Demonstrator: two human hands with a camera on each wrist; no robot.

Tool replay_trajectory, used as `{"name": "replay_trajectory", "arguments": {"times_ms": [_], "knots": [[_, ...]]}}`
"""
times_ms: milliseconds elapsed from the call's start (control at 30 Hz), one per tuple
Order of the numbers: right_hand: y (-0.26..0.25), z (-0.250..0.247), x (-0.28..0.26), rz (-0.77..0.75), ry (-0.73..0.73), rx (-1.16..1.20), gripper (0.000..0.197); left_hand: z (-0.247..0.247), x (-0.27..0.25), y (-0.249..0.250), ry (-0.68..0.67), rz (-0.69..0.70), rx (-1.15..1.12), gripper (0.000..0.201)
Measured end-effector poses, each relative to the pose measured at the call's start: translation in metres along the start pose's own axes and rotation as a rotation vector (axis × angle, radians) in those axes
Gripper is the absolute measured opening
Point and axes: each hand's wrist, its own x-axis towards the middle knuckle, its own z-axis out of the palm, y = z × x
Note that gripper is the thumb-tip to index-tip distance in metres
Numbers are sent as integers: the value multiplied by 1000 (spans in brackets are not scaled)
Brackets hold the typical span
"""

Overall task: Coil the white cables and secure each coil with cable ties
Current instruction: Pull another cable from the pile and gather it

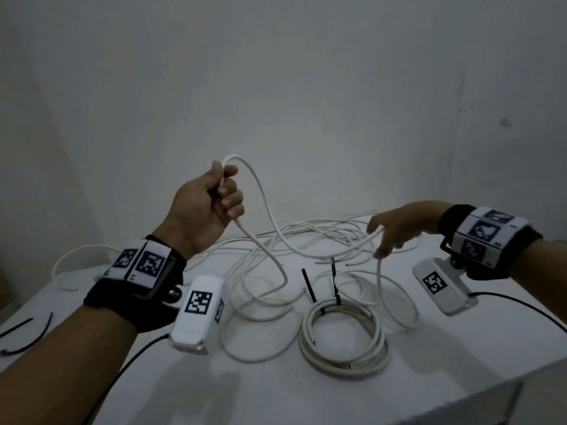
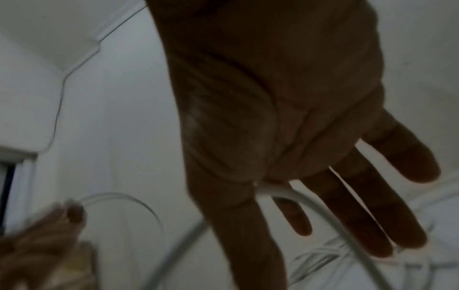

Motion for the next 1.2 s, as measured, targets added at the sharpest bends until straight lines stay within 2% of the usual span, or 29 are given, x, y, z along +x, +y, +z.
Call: {"name": "replay_trajectory", "arguments": {"times_ms": [33, 100, 200, 267, 333, 367, 433, 500, 533, 567, 600, 667, 700, 800, 900, 933, 1000, 1033, 1067, 1100, 1133, 1167, 1200], "knots": [[-3, 0, -6, -64, -77, 53, 70, 1, -2, -1, -6, 4, 48, 29], [-15, 0, -25, -282, -121, 339, 84, 6, -7, -3, -45, 9, 138, 29], [-52, 3, -50, -586, -20, 708, 97, 17, -13, -11, -149, -16, 276, 28], [-77, 8, -47, -671, 65, 833, 93, 23, -17, -17, -218, -35, 352, 28], [-97, 12, -34, -695, 181, 890, 69, 25, -19, -19, -274, -42, 383, 27], [-104, 12, -27, -690, 277, 925, 54, 25, -20, -18, -288, -45, 390, 27], [-107, 6, -17, -666, 621, 919, 39, 21, -21, -13, -297, -47, 409, 26], [-103, -6, -19, -711, 989, 764, 48, 17, -22, -10, -305, -46, 449, 26], [-102, -14, -23, -772, 1048, 630, 51, 16, -23, -9, -311, -42, 470, 26], [-103, -20, -29, -823, 973, 489, 49, 15, -24, -8, -322, -41, 492, 26], [-107, -25, -36, -856, 828, 359, 38, 15, -24, -9, -331, -40, 514, 27], [-114, -27, -43, -837, 537, 261, 1, 14, -25, -13, -340, -26, 569, 26], [-114, -29, -40, -848, 520, 311, 13, 13, -26, -17, -340, -13, 606, 25], [-102, -48, -35, -912, 739, 581, 10, -6, -27, -33, -326, 1, 743, 30], [-74, -77, -40, -892, 927, 930, 13, -41, -27, -52, -211, -82, 872, 33], [-61, -87, -41, -878, 1009, 1032, 17, -51, -27, -58, -164, -108, 969, 41], [-37, -95, -43, -812, 1165, 1068, 19, -65, -25, -66, -77, -140, 1138, 60], [-29, -93, -45, -749, 1190, 987, 20, -69, -23, -69, -26, -150, 1163, 66], [-21, -89, -41, -692, 1142, 867, 19, -71, -19, -69, 16, -180, 1141, 73], [-15, -81, -38, -605, 1000, 684, 19, -68, -16, -68, 39, -200, 1105, 81], [-12, -71, -34, -481, 798, 447, 17, -65, -13, -65, 40, -195, 1078, 87], [-11, -60, -30, -341, 599, 208, 12, -62, -8, -62, 28, -164, 1067, 85], [-13, -49, -29, -242, 467, 27, 12, -59, -2, -59, 3, -107, 1077, 75]]}}
